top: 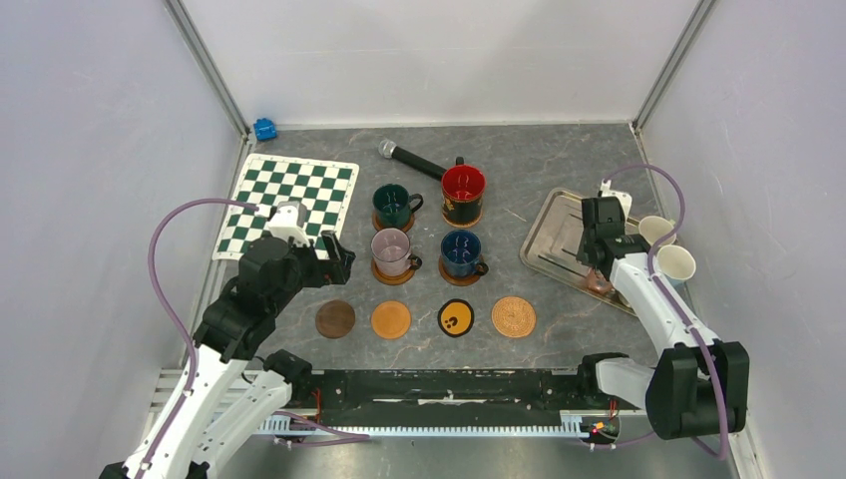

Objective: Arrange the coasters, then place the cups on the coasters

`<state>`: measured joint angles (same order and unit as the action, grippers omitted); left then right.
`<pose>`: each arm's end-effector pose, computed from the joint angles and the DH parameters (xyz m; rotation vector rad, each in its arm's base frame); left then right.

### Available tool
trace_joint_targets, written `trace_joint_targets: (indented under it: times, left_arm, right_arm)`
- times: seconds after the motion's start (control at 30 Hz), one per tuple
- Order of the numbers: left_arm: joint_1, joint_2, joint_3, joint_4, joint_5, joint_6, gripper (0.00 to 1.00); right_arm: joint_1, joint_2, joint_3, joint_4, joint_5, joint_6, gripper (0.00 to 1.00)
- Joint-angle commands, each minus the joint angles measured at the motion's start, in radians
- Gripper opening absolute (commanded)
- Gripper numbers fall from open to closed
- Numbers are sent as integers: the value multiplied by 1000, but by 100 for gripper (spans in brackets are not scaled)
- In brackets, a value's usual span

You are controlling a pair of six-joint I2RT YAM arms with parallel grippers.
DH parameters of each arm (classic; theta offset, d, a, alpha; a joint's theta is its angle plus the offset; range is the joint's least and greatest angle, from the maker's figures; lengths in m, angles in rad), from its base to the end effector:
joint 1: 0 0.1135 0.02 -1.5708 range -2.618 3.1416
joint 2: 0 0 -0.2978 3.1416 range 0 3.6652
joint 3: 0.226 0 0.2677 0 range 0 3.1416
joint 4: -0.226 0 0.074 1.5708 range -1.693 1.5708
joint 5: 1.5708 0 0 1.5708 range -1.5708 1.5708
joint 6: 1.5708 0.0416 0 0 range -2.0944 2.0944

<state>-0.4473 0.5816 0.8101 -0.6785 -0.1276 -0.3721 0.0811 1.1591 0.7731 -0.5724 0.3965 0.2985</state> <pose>0.1064 -0.0452 0.3445 -0.0050 2.0388 -0.3898 0.2303 0.0026 0.2518 0.4205 2.4188 -0.3372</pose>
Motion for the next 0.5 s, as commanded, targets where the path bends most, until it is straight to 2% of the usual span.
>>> trace_joint_targets:
  times: [0.0, 0.2, 0.3, 0.47]
  left_arm:
    - [-6, 0, -8, 25, -1, 55, 100]
    - [-5, 3, -7, 23, -1, 52, 100]
    - [-6, 3, -3, 21, -17, 52, 100]
    - [-6, 5, 2, 19, -19, 38, 100]
  right_arm:
    - [-5, -42, 41, 26, 20, -59, 0]
    - [-3, -69, 156, -19, 11, -128, 0]
    - [5, -81, 220, -27, -41, -159, 0]
    - [88, -86, 334, -32, -111, -207, 0]
